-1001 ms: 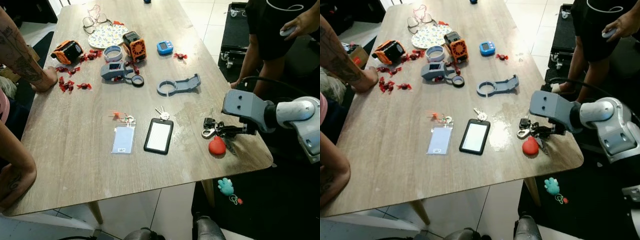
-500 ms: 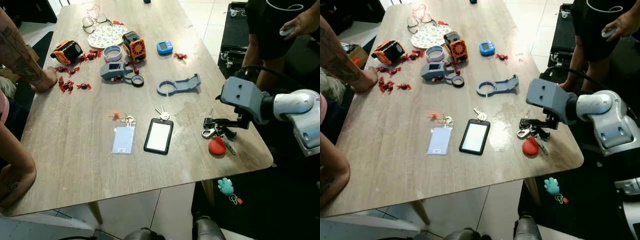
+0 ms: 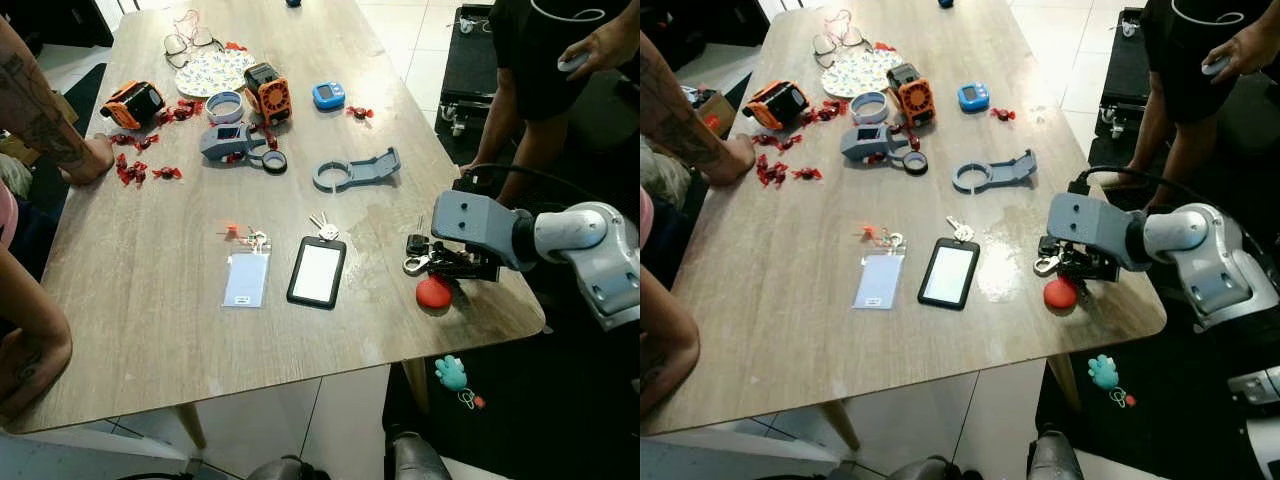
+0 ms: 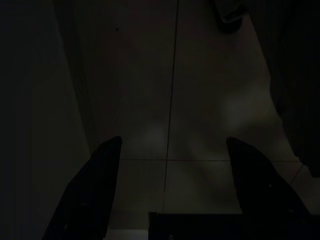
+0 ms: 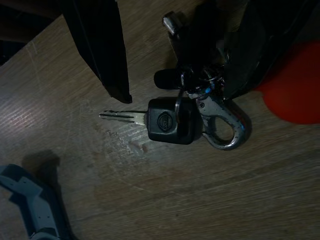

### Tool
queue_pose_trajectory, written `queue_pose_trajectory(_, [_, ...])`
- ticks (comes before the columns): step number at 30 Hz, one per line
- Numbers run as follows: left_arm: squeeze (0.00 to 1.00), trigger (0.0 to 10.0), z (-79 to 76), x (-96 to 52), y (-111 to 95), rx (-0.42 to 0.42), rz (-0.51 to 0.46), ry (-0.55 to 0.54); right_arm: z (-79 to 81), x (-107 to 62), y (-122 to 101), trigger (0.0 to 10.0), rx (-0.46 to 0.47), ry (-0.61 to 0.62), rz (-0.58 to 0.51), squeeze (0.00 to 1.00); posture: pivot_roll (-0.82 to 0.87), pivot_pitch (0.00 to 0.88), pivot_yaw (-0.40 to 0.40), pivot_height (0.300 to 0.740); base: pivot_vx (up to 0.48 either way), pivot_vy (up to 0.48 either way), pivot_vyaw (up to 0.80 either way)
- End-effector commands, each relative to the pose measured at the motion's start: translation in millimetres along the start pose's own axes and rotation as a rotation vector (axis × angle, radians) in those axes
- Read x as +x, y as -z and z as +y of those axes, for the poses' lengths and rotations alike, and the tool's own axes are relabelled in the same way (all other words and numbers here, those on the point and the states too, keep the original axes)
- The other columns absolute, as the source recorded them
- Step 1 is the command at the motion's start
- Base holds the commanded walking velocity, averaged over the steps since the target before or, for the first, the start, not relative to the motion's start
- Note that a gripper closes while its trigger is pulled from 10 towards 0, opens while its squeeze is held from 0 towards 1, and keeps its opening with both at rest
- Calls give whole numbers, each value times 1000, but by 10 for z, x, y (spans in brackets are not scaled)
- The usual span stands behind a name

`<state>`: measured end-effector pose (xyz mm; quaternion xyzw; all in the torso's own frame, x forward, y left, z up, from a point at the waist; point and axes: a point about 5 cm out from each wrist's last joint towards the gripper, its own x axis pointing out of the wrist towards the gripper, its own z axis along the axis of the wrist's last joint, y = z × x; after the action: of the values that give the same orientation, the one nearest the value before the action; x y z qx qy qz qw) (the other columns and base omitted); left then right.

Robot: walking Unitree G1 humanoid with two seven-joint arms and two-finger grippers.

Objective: Hang keys on a hook

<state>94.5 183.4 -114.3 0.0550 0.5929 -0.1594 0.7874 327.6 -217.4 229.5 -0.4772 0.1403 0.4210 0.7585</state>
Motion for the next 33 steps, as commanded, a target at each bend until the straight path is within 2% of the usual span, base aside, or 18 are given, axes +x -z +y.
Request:
queue_pose_trajectory(1, [0, 10000, -31, 18, -188, 1, -86, 7, 98, 53, -14, 10000, -35, -54, 4, 0, -221, 204, 110, 740, 0, 0, 0])
queue_pose_trajectory(15, [0, 10000, -44, 21, -179, 2, -83, 11, 161, 96, -66, 10000, -83, -51, -11, 0, -223, 207, 113, 740, 0, 0, 0])
queue_pose_trajectory(20, [0, 10000, -41, 20, -184, 6, -84, 12, 219, 115, -51, 10000, -123, -60, 15, 0, -227, 209, 116, 740, 0, 0, 0])
queue_pose_trajectory(24, [0, 10000, -39, 20, -190, 9, -85, 12, 244, 122, -42, 10000, -106, -68, 9, 0, -228, 208, 119, 740, 0, 0, 0])
queue_pose_trajectory(25, [0, 10000, -38, 20, -193, 11, -85, 13, 254, 123, -47, 10000, -86, -73, -7, 0, -228, 208, 119, 740, 0, 0, 0])
queue_pose_trajectory(26, [0, 10000, -35, 19, -201, 13, -86, 13, 272, 116, -90, 10000, -13, -93, -71, 0, -228, 208, 120, 740, 0, 0, 0])
queue_pose_trajectory(27, [0, 10000, -35, 19, -201, 13, -86, 13, 272, 116, -90, 10000, -13, -93, -71, 0, -228, 208, 120, 740, 0, 0, 0])
queue_pose_trajectory(33, [0, 10000, -24, 17, -210, 15, -88, 11, 382, 43, -155, 10000, 174, -250, -187, 0, -225, 206, 122, 740, 0, 0, 0])
